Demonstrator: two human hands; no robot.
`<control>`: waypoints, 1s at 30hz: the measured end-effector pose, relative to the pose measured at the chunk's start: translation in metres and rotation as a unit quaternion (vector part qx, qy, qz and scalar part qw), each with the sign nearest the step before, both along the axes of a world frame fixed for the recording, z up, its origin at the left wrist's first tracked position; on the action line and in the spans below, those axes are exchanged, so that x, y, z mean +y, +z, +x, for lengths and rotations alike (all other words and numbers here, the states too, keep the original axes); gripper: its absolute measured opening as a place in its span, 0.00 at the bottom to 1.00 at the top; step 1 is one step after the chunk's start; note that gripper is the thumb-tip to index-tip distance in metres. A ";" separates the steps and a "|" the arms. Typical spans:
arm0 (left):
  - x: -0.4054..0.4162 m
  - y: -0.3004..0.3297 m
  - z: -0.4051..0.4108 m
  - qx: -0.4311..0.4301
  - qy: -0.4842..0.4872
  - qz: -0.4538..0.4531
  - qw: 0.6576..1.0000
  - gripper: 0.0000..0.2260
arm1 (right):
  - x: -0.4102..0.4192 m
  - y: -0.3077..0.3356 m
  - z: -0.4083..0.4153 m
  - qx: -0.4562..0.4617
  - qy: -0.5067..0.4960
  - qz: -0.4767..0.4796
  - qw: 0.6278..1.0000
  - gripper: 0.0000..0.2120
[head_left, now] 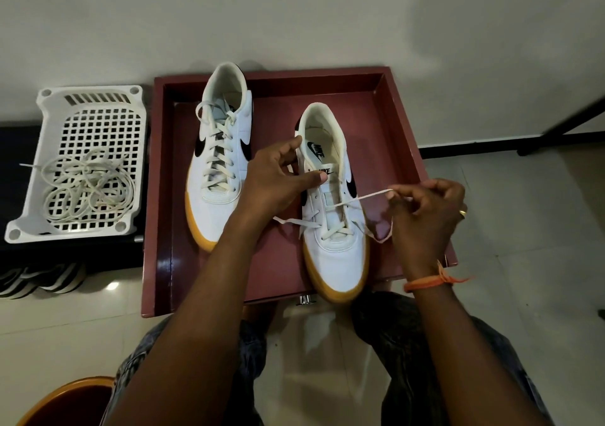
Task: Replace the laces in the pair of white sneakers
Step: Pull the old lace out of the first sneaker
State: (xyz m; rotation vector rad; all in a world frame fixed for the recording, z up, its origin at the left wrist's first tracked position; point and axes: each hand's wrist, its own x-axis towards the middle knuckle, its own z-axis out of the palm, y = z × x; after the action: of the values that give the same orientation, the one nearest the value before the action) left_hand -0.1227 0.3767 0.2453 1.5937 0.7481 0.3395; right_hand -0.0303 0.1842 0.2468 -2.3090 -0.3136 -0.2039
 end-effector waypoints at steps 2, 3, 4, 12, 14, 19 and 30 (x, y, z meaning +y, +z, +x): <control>0.000 0.001 0.000 0.003 0.000 0.003 1.000 0.39 | 0.004 0.002 -0.006 -0.028 0.052 -0.019 0.998 0.10; 0.000 0.002 -0.001 0.004 -0.002 0.005 1.000 0.40 | 0.008 0.003 -0.012 -0.049 0.096 -0.038 0.993 0.14; 0.000 0.002 -0.001 0.002 -0.004 0.007 1.000 0.40 | 0.012 0.003 -0.018 -0.071 0.141 -0.063 0.986 0.16; 0.000 0.002 -0.002 0.004 -0.005 0.018 1.000 0.40 | 0.025 -0.006 -0.037 -0.090 0.221 -0.096 0.966 0.02; 0.000 0.002 -0.001 0.004 0.001 0.021 1.000 0.39 | 0.020 0.000 -0.029 -0.035 0.188 -0.029 0.981 0.02; 0.002 -0.001 0.000 0.004 0.001 0.016 1.000 0.37 | 0.007 -0.001 -0.004 0.115 0.054 0.050 0.991 0.02; -0.002 -0.001 0.000 0.029 -0.002 0.054 0.998 0.36 | -0.004 0.000 0.011 0.310 -0.057 0.191 0.930 0.05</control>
State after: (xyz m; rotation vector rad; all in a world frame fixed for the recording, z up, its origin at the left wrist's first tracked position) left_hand -0.1225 0.3748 0.2443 1.7117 0.7822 0.3365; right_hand -0.0192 0.1802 0.2467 -1.8825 0.1729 0.3774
